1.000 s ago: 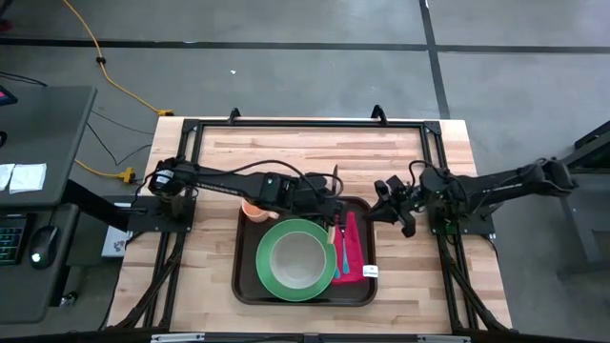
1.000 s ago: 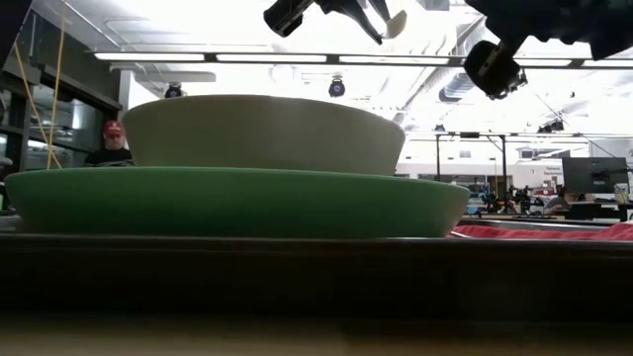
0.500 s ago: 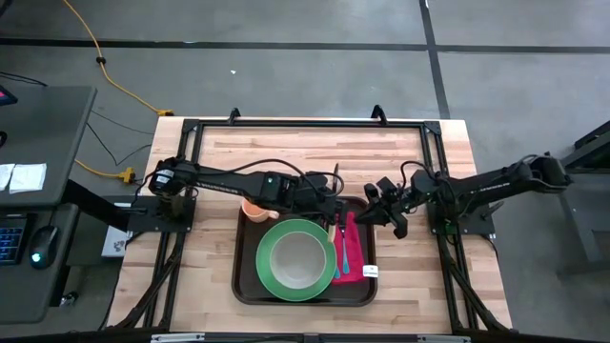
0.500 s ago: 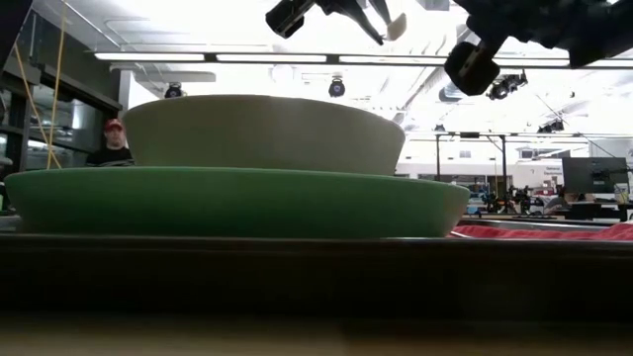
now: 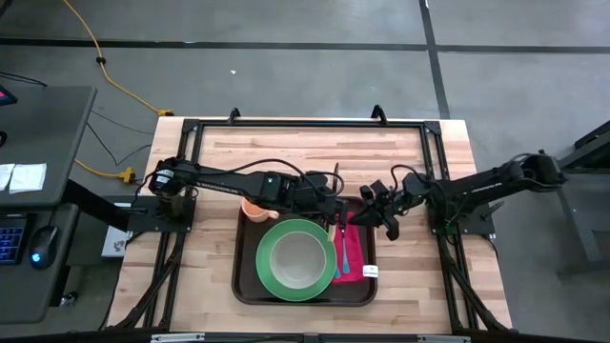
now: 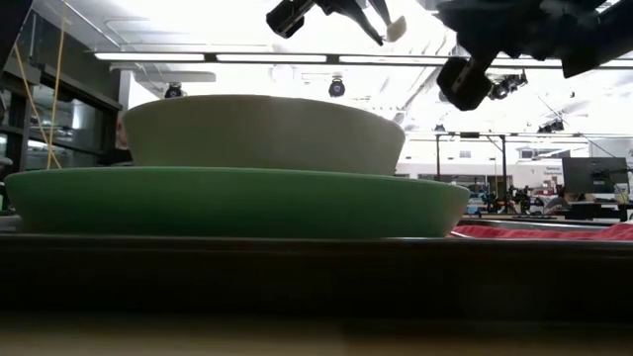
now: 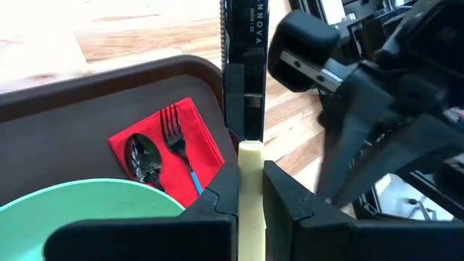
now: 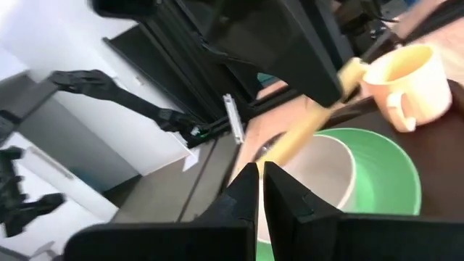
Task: Set up tray
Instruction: Put the yellow table knife on the red table napkin to the right of the blue fork
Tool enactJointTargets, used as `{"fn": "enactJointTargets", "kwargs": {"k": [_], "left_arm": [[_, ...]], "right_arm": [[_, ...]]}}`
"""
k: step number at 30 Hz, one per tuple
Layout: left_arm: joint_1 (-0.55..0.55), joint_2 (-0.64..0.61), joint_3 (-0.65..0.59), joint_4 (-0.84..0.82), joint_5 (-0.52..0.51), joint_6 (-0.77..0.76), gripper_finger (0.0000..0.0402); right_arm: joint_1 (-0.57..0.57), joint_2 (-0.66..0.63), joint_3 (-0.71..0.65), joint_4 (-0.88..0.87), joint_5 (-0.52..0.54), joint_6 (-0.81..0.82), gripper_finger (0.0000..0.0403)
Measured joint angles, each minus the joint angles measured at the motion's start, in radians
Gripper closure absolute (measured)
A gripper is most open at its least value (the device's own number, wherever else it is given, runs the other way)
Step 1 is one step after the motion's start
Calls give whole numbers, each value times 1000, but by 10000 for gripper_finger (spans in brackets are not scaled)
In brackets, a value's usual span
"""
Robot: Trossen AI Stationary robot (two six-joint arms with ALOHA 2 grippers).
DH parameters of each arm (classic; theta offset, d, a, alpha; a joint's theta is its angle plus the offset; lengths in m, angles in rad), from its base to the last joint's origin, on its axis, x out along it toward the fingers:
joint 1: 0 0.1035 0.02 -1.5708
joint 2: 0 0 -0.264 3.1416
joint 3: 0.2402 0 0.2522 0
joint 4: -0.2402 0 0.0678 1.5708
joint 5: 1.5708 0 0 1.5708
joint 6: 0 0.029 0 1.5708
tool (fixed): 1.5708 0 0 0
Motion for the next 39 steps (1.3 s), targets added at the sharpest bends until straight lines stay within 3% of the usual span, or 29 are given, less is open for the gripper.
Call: {"fn": "enactJointTargets", "kwargs": {"k": [5,12,27,39], "left_arm": [[0,0,0,3,-2,2,339],[0,0,0,3,-16,2,339],[11,0,0,3,-43,22,339],[12,0,0,7,-64,28,339]], "right_arm": [[0,35,0,9,64,-46,393],[0,46,0,37,162,-90,327],[20,46,0,59,219,-62,238],[35,95,60,29,258,-62,210]]}}
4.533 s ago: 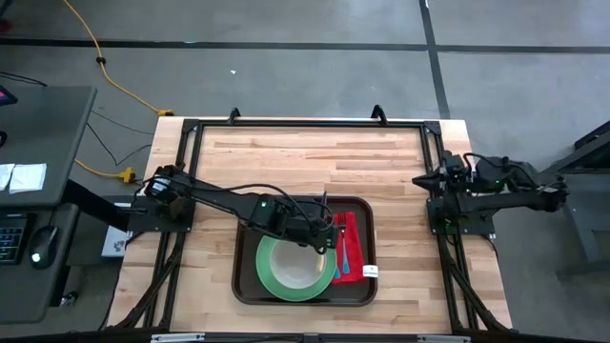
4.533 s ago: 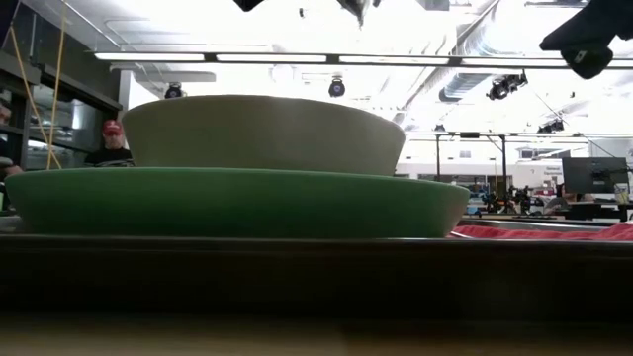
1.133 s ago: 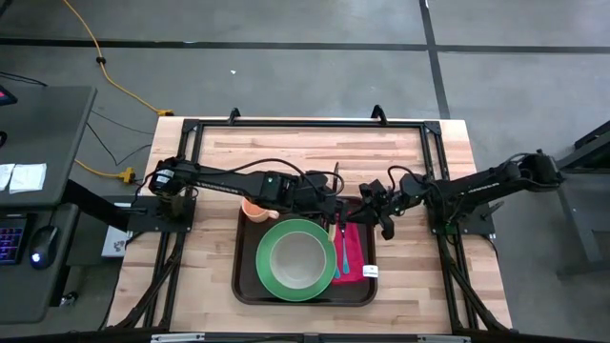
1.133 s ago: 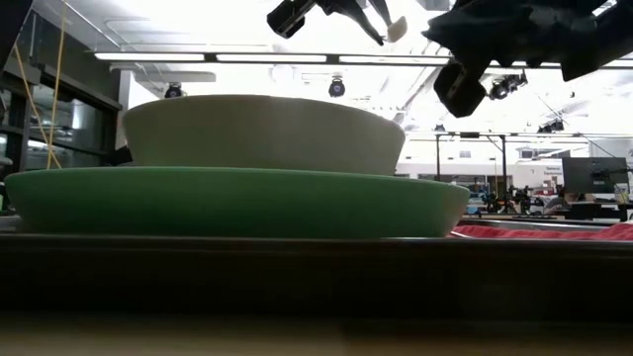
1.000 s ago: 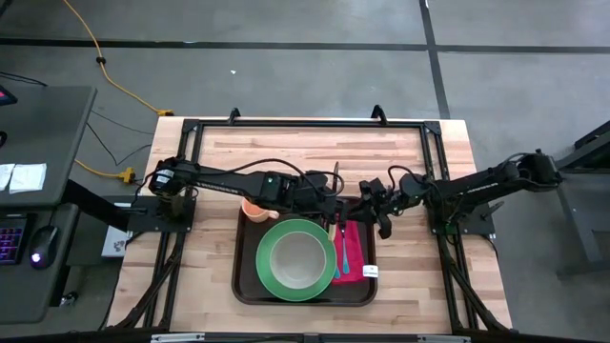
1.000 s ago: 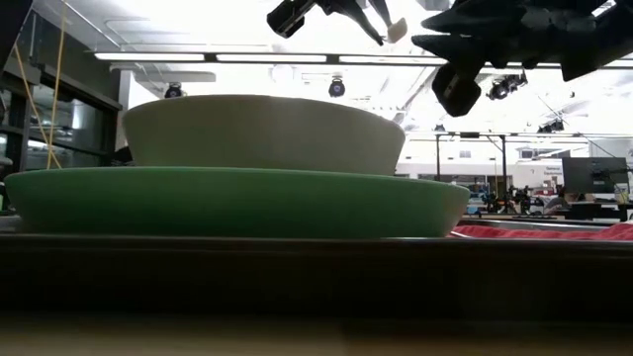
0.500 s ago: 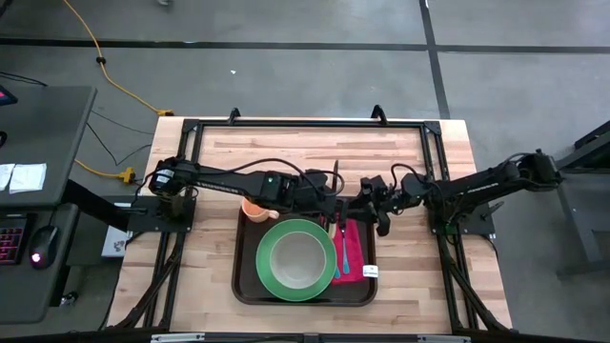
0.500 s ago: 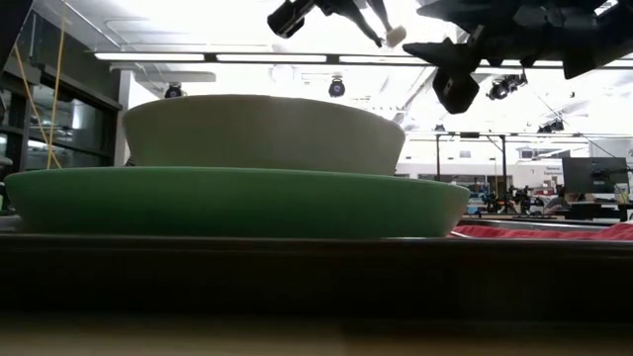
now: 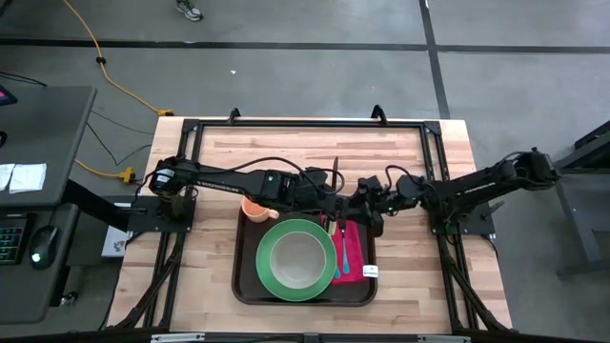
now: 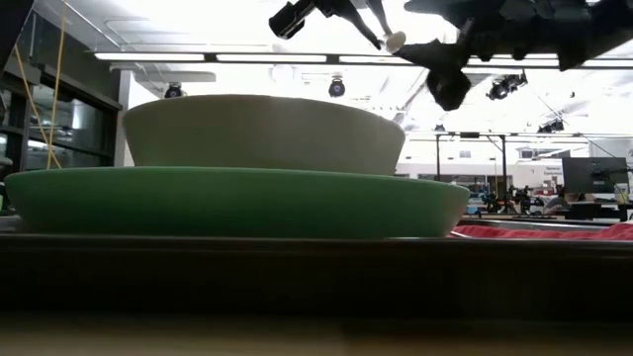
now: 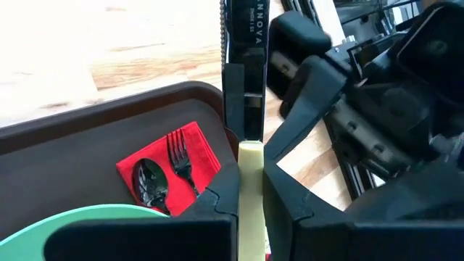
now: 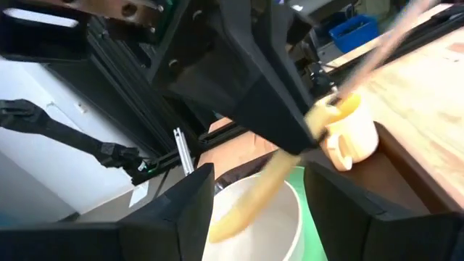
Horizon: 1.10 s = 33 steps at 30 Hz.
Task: Set up tray
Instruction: Put the yellow table knife on the red table napkin to the right of the blue fork
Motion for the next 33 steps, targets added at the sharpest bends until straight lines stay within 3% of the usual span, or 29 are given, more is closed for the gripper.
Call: {"fn": "enactJointTargets", "kwargs": {"k": [9,33], "left_arm": [[-1,0,0,-10,0,16,339],[-1,12,1,45,-19,50,339]], "right_arm": [[0,136,98,-72,-42,-21,210],[-3,134,105,-62,84,-18,213]]}}
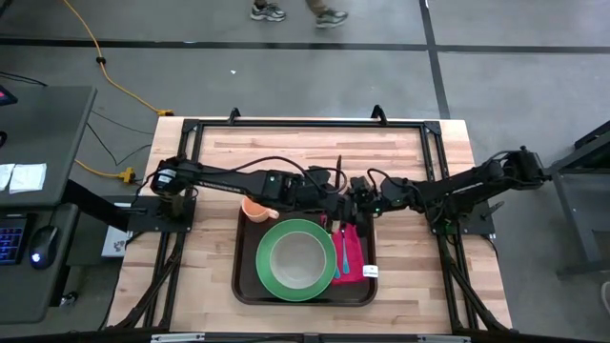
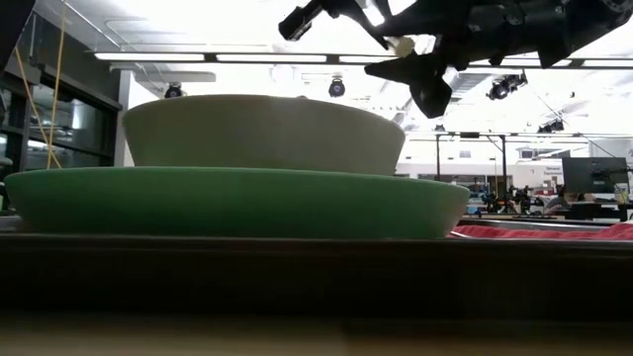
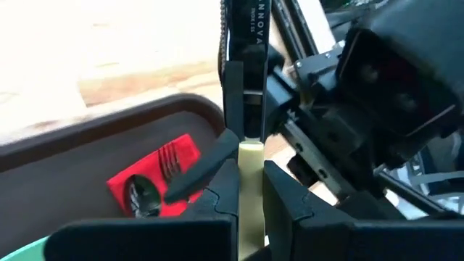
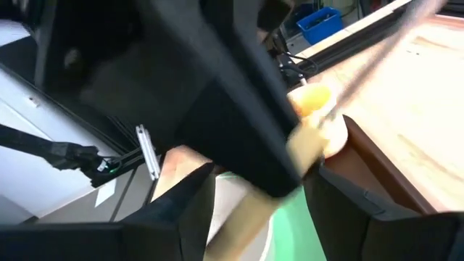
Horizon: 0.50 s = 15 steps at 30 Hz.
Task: Set up tray
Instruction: Put the yellow table knife on the red table napkin to the right of the blue fork
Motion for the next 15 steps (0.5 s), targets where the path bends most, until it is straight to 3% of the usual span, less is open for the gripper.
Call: {"fn": "enactJointTargets", "kwargs": {"k": [15], "left_arm": [[0,31,0,4,39,-8,339]], "right_arm": [[0,1,-2,-36,-13,20,335]]}}
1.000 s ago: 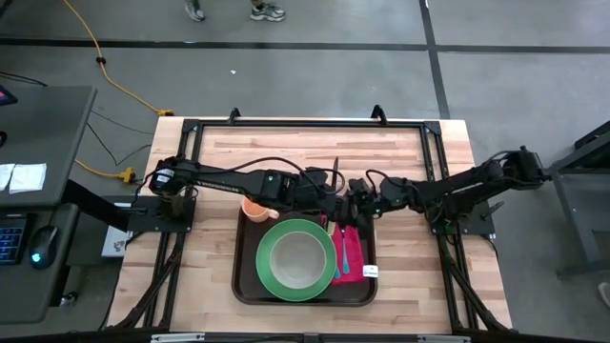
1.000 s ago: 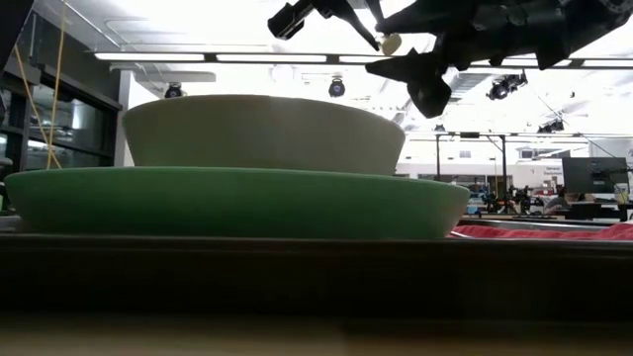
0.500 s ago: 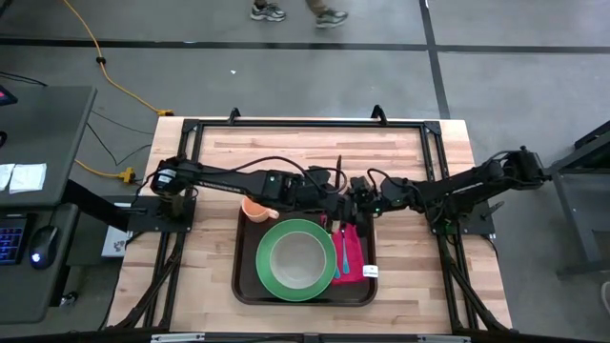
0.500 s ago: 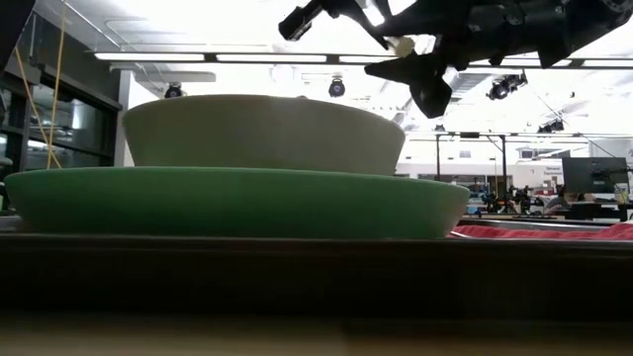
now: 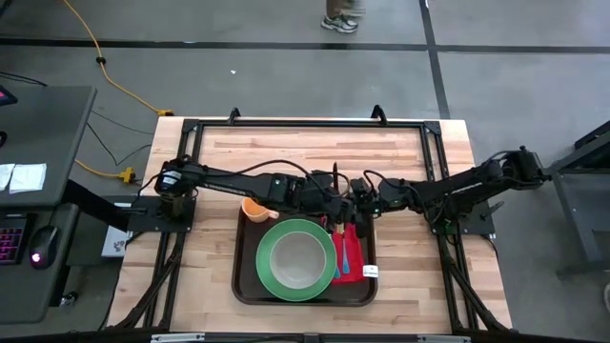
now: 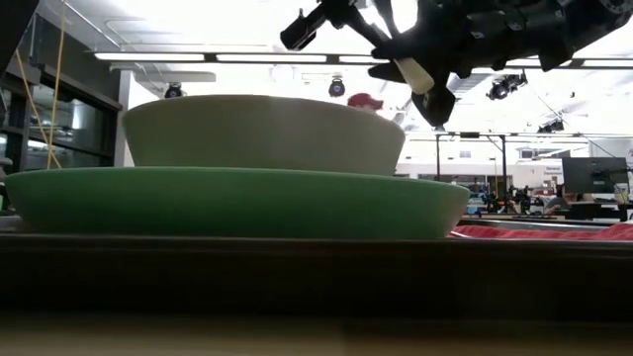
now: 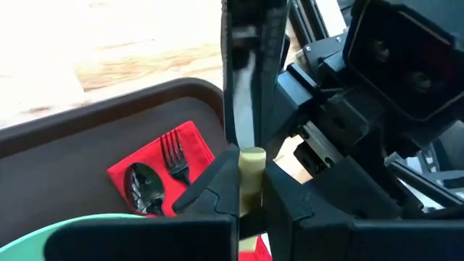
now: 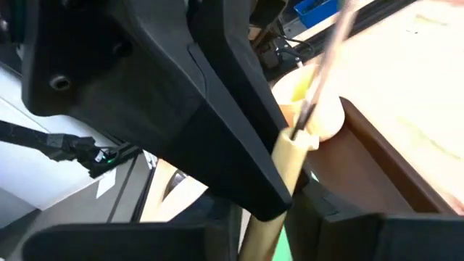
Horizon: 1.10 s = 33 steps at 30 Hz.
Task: Set up tray
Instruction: Put the yellow table knife on the red table napkin to the right of the blue fork
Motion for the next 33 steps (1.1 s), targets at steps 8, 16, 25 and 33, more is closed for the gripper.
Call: {"fn": "enactJointTargets", "kwargs": {"k": [8,16,25,33], "left_arm": [[0,0,0,1,1,0,339],[0,0,0,1,3,-1,339],[-1,0,0,2,4,1,317],[-7,0,-1,23,-4,5,288]], "right_arm": [[0,0,0,-9,-21,9,380],[0,0,0,-9,-25,7,385],[-8,0,0,-6,-38,14,388],[-32,-1,2,0,-79,40,388]]}}
